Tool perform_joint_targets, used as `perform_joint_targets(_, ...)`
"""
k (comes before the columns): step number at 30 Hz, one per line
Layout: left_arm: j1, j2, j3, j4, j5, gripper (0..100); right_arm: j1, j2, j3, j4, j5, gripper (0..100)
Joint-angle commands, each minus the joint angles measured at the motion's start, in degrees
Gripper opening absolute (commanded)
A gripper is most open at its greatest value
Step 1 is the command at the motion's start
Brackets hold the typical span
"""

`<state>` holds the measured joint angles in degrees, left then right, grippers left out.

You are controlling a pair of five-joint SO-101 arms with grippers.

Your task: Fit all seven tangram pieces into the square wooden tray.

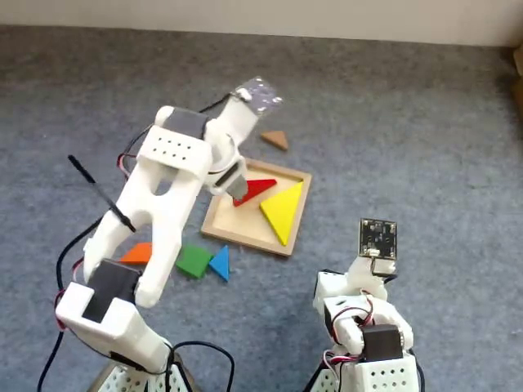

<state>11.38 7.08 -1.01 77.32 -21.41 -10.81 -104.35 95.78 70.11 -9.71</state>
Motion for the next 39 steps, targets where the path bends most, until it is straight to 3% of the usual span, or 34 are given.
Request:
perform_joint_targets(1, -4.00, -2.77, 4.09, -10.11, 0.62, 26, 0.92, -0.92, 6.81, -1.27, 0.44, 0.5)
perform_joint_targets(9, -6.55, -2.68, 8.75, -19.43, 0.79, 26, 0.92, -0.92, 6.81, -1.27, 0.44, 0.5)
perform_joint_targets(14, -6.46, -3.30, 8.66, -20.04, 5.71, 26, 0.92, -0.92, 6.81, -1.27, 0.44, 0.5)
perform_joint_targets(21, -6.55, -2.68, 6.81, -19.69, 5.45, 26, 0.92, -0.92, 6.81, -1.27, 0.44, 0.5)
perform_joint_targets(27, -6.37, -2.15, 10.59, -22.07, -1.85, 26, 0.92, -0.92, 6.81, -1.27, 0.44, 0.5)
perform_joint_targets(33, -9.63, 7.34, 7.60, -27.69, -2.81, 26, 0.92, -0.92, 6.81, -1.27, 0.44, 0.5)
perform_joint_targets(39, -9.10, 15.96, -0.75, -23.47, -2.55, 26, 0.92, -0.92, 6.81, -1.27, 0.44, 0.5)
